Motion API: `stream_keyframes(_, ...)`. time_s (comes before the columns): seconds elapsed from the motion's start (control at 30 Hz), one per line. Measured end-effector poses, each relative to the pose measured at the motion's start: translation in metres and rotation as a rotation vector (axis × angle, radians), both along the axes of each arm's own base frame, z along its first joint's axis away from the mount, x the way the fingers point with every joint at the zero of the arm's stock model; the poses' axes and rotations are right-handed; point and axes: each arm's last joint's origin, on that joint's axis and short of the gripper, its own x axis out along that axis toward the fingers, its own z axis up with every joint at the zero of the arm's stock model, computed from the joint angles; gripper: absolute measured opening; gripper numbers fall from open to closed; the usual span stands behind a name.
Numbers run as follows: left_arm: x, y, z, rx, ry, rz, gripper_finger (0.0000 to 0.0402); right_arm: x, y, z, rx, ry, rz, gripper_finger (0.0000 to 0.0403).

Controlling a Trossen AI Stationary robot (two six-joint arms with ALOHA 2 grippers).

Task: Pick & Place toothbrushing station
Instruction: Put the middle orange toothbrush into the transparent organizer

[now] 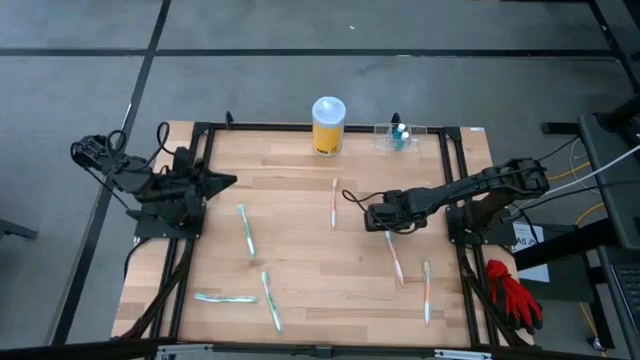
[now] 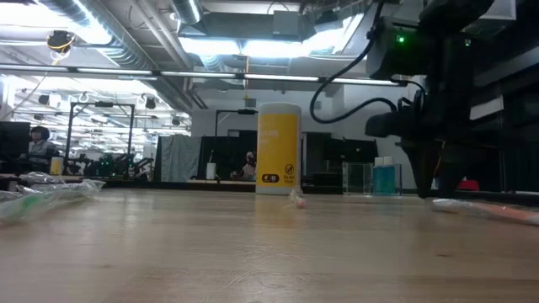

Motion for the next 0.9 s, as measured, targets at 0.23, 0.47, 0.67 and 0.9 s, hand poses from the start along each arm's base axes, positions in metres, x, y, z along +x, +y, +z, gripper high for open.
stream_keyframes(0.23,-0.001,0.001,0.006,0.025,-0.038,-0.002,0.0008,-0.009,0.000,-0.010,0.020,0.035,-0.010,0.0134)
stream_keyframes(0.47,-0.002,0.001,0.009,0.042,-0.061,-0.002,0.0008,-0.007,-0.002,-0.010,-0.040,0.005,-0.015,0.0094)
stream_keyframes(0.67,-0.002,0.001,0.009,0.037,-0.063,0.002,0.0008,0.000,-0.003,-0.008,-0.094,-0.064,-0.014,0.0009)
stream_keyframes(0.9,-0.002,0.002,0.011,0.024,-0.083,0.049,0.0008,0.016,-0.007,0.029,-0.239,-0.116,-0.003,0.0003)
